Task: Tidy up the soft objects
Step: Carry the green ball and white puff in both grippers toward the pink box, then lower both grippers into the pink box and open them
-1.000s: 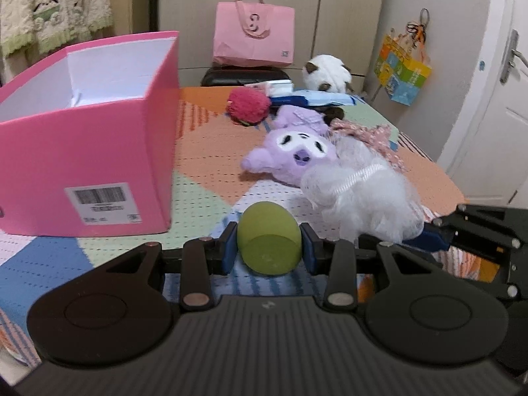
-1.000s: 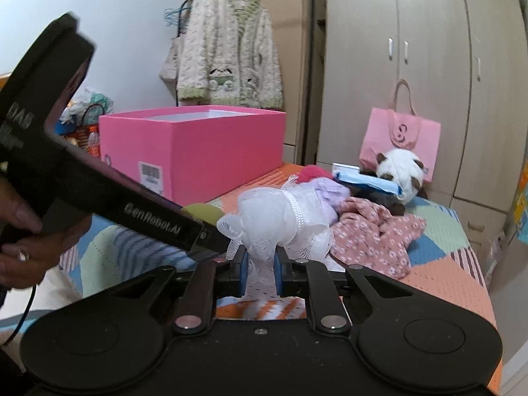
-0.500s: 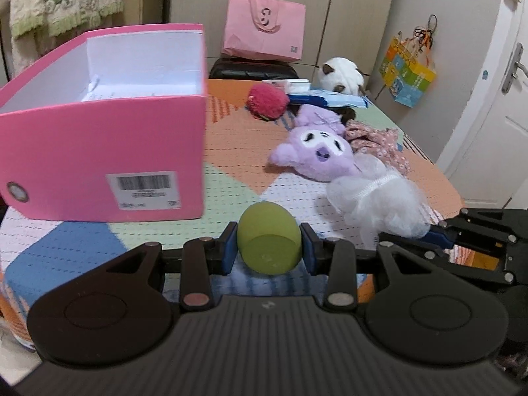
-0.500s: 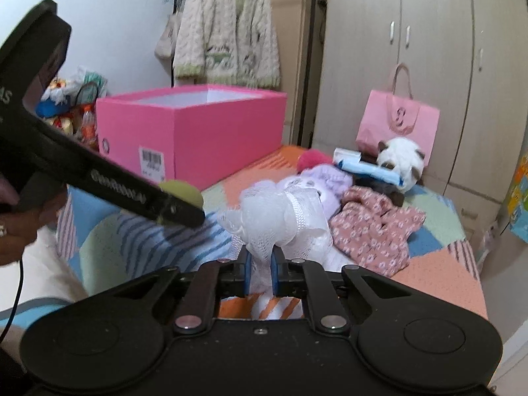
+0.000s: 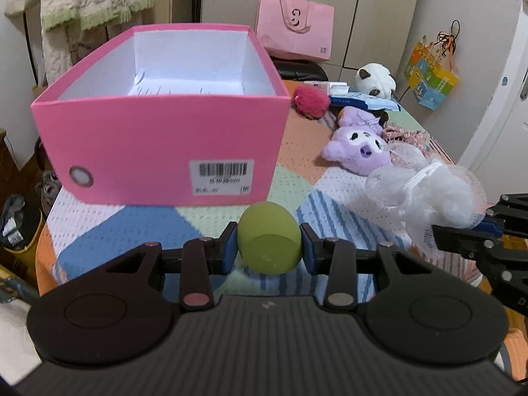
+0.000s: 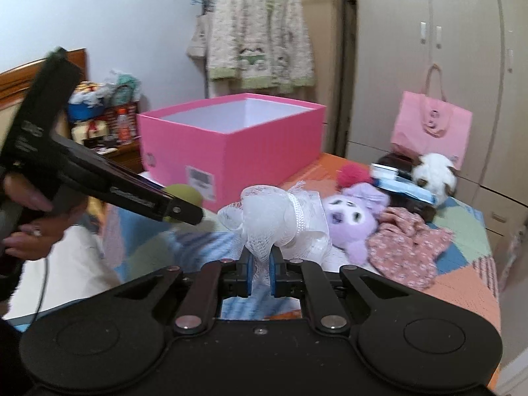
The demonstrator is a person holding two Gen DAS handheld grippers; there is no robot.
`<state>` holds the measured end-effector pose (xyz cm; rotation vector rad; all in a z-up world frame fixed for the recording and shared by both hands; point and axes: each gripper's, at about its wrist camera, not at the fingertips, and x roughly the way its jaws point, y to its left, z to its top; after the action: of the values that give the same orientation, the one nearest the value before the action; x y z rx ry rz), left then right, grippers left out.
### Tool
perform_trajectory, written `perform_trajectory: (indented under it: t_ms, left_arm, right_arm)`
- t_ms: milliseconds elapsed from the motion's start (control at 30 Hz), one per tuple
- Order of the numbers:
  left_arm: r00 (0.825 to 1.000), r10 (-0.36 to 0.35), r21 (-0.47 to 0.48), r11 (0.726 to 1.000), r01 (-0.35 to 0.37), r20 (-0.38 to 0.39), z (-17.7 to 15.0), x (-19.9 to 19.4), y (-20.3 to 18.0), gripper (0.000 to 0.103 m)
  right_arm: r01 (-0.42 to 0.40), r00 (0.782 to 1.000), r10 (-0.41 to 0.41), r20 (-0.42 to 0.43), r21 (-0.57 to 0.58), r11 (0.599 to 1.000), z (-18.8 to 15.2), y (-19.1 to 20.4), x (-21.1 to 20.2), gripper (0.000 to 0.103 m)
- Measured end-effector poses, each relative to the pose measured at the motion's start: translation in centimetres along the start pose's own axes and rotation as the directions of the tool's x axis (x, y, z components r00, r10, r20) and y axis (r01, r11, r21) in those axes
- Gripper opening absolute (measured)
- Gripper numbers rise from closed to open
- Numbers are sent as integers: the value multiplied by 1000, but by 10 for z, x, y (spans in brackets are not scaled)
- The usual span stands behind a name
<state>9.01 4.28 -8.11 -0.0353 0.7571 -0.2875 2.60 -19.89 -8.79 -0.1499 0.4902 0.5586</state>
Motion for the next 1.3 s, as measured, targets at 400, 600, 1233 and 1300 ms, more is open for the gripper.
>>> perform_trajectory:
  t_ms: [400,600,1233,1300]
  left_arm:
    - [1000,-29,53,998,28,6,13,-47,22,38]
    - [997,-76,72,995,75,9,38,-60,36,38]
    - [998,-54,96,994,52,20,181,21,89,38]
    - [998,-63,74,995,63,-4,195,38,97,38]
  right_arm:
    - [-169,985,169,-41,-7,986,37,28,-10,11]
    - [-207,977,207,-58,-9,978,66,32,1,11]
    - [-173,983,166,-80,-101,980,191,7,115,11]
    - [-158,984,148,-94,-110,981,202,-1,137,11]
